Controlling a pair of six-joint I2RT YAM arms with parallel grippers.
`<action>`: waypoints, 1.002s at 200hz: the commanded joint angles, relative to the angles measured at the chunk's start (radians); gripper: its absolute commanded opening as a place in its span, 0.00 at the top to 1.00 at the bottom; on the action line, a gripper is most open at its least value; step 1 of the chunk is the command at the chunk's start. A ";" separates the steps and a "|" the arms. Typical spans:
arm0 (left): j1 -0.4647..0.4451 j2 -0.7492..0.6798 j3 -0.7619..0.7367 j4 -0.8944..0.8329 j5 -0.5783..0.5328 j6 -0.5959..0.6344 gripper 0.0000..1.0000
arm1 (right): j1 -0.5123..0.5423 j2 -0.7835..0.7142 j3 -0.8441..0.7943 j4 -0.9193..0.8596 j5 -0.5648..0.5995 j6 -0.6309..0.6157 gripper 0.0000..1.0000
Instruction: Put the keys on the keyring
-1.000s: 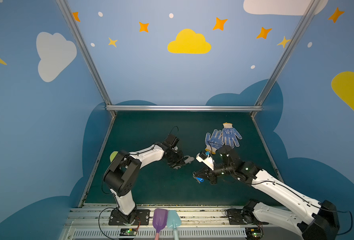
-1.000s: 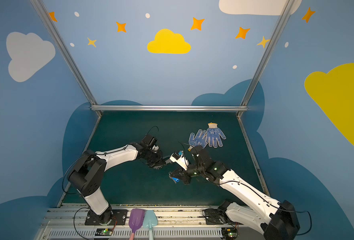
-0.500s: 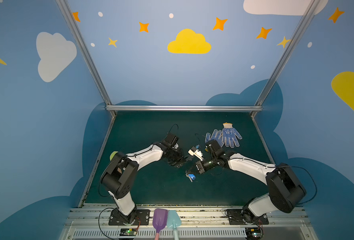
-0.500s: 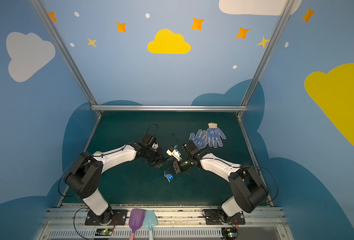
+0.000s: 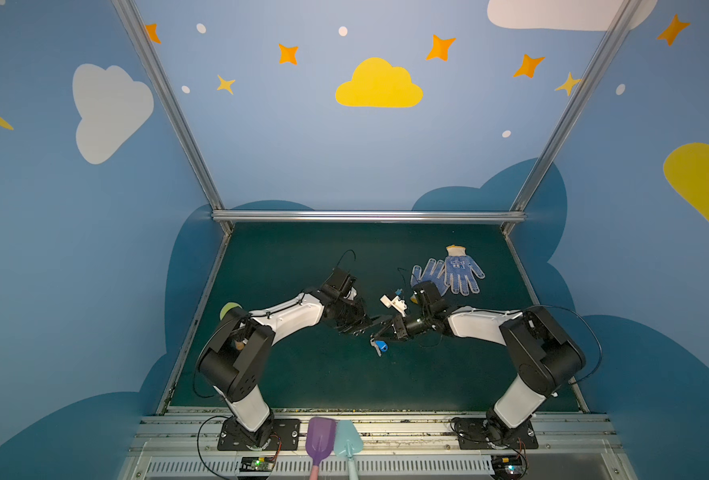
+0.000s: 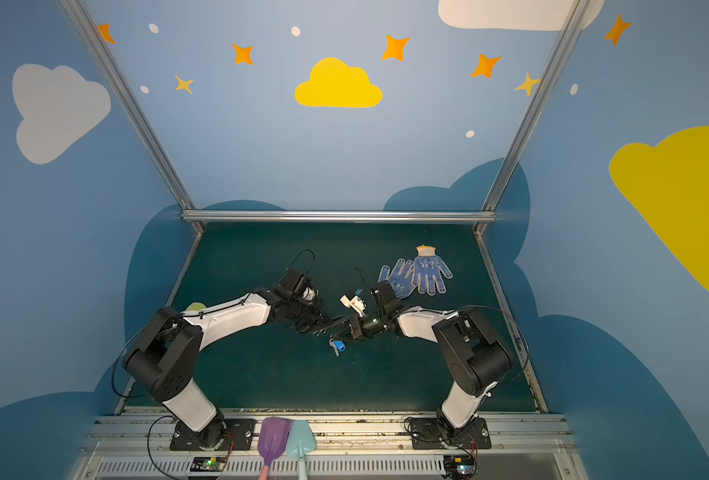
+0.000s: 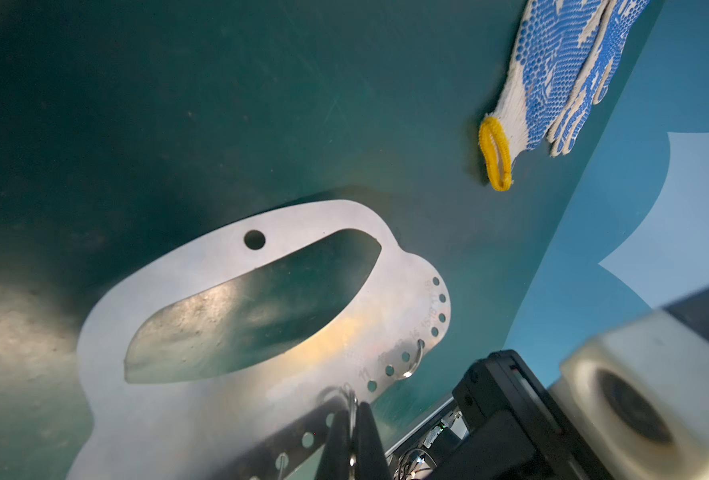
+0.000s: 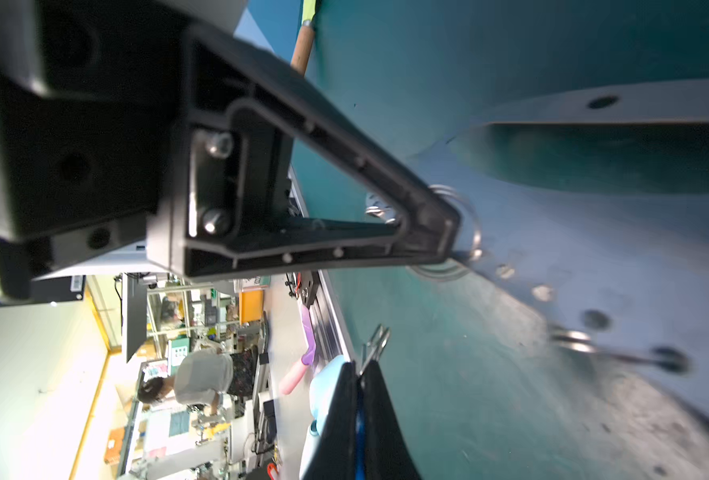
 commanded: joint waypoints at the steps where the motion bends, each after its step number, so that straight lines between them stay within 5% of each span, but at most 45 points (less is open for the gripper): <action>1: -0.002 -0.019 -0.003 0.024 0.000 0.004 0.96 | -0.010 0.008 -0.024 0.093 -0.022 0.044 1.00; 200: -0.026 -0.029 -0.011 0.047 0.022 0.035 0.96 | -0.071 0.200 -0.074 0.592 -0.176 0.370 1.00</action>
